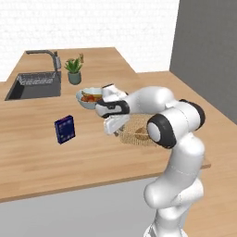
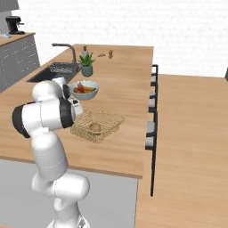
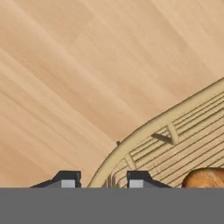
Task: Open the cabinet, pick up the bread from the cabinet and place it in the basket. Then move the basket to the dining counter.
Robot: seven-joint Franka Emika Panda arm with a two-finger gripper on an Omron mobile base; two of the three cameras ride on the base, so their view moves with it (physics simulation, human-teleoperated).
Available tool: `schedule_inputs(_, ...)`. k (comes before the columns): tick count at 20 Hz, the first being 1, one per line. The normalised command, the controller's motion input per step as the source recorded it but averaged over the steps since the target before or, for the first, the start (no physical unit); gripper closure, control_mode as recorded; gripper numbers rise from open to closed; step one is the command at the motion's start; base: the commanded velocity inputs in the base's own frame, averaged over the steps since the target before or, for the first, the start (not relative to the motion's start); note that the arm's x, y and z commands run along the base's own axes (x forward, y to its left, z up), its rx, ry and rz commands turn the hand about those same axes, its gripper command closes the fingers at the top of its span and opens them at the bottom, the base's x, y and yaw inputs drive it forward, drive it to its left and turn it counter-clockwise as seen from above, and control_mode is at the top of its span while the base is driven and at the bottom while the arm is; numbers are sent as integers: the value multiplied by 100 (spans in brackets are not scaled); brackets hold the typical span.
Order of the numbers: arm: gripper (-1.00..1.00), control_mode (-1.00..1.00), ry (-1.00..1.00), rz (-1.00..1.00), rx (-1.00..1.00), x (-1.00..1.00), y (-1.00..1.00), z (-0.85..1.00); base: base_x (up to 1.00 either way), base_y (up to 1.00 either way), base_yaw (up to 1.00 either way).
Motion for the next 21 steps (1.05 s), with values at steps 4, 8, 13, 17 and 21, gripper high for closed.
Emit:
schedule_inputs(4,-100,-100,-27,0,0,-62,0,71,0,0,0)
schedule_inputs(8,-100,-100,-34,0,0,-91,0,61,0,0,0)
schedule_inputs(13,-100,-100,-37,0,0,-100,0,63,0,0,0)
schedule_inputs(17,-100,-100,-26,0,0,-100,0,94,0,0,0)
schedule_inputs(21,-100,-100,-14,0,4,-90,-6,100,0,0,0)
